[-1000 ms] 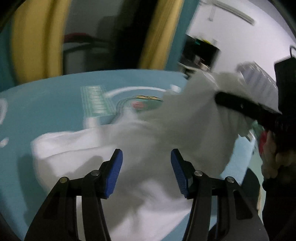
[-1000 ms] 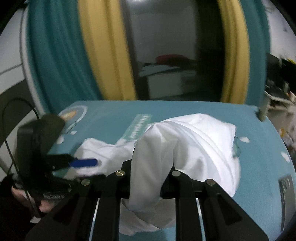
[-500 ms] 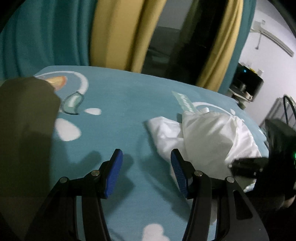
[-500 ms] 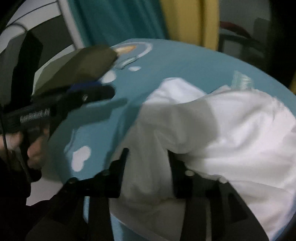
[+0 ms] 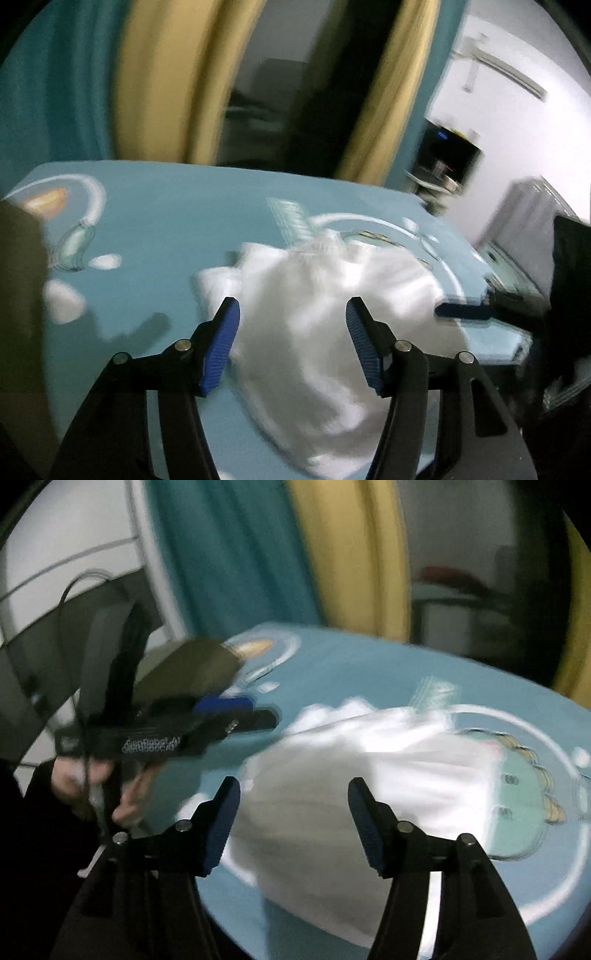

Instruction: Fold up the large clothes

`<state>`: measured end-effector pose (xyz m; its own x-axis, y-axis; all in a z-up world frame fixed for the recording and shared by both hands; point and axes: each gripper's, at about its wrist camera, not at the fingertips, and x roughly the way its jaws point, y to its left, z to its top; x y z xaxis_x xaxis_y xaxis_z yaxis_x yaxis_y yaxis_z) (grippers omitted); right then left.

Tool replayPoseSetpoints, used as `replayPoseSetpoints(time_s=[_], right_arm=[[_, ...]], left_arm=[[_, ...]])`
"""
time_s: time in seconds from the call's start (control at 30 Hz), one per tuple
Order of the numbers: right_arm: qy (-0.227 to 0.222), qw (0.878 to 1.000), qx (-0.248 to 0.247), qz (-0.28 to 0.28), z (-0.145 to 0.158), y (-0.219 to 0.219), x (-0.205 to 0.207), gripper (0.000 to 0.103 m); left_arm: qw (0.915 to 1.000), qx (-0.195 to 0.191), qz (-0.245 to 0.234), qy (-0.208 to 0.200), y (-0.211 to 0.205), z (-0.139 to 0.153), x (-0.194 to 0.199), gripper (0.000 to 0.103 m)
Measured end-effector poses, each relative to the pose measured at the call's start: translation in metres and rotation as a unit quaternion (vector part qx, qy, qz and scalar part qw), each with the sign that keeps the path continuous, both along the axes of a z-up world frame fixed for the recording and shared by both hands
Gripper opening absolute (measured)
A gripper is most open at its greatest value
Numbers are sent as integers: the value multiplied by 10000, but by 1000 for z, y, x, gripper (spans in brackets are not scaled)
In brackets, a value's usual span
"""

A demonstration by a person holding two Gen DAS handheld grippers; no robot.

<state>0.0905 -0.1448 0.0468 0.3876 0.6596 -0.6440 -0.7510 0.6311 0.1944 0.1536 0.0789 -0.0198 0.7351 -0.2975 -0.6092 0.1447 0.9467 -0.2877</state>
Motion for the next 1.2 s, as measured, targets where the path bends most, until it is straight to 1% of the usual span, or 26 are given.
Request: replayPoseSetpoints(time_s=[0.07,0.1,0.2,0.23,0.3,0.37,0.4,0.43,0.47,0.5,0.57,0.7,0.8,0.9,0.93,1.03,1.07,1.13,1.17,1.2], right_arm=[[-109,9988,3,-485,2,-27,10,66],[-125,9971,-47,-753,-1,-39,15,67],[-11,9907,-270,-1335,-14,-66,31,67],[66,9887,-271,-1473,-20,-73,36,67],[248,9866,-184,-1599,-31,-79,46,67],[412,9858,-66,-1625,-36,-89,50,67],[478,9857,42,-1614,-38,-95,51,67],[539,9856,191,-1594,-39,-98,54,67],[583,9852,298,-1583,-40,-97,58,67],[636,9844,379,-1595,-42,-98,62,67],[729,9821,532,-1655,-44,-97,69,67],[695,9810,522,-1732,-45,-90,80,67],[792,9823,408,-1650,-55,-77,86,67],[983,9844,4,-1458,-75,-54,88,67],[977,9848,-53,-1435,-80,-47,86,66],[836,9859,-198,-1435,-82,-35,84,66],[793,9862,-245,-1433,-81,-33,84,66],[758,9863,-297,-1434,-82,-30,84,66],[755,9862,-300,-1442,-82,-30,84,66],[745,9861,-305,-1451,-82,-30,83,66]], left_arm=[[9993,204,-288,115,-20,-4,7,64],[9981,415,-373,249,-31,-10,14,64],[9950,756,-188,632,-36,-30,28,64],[9940,766,-55,783,-31,-39,33,64],[9918,664,168,1079,-18,-52,39,64],[9912,473,246,1212,-6,-59,38,64],[9914,431,241,1213,-2,-61,37,56],[9917,477,191,1180,-1,-62,34,47],[9913,553,148,1186,-2,-64,33,25],[9909,617,98,1192,-2,-66,31,16],[9917,646,59,1111,-2,-65,27,8],[9930,619,96,997,5,-58,18,6],[9932,625,151,968,14,-52,11,6],[9939,468,239,969,30,-48,3,7],[9936,450,282,998,35,-49,0,7],[9918,508,455,1081,44,-49,-3,7],[9917,466,494,1091,49,-49,-4,11],[9923,290,599,1040,59,-48,-5,31],[9925,249,642,1007,61,-46,-6,52],[9931,148,717,913,65,-43,-6,63]])
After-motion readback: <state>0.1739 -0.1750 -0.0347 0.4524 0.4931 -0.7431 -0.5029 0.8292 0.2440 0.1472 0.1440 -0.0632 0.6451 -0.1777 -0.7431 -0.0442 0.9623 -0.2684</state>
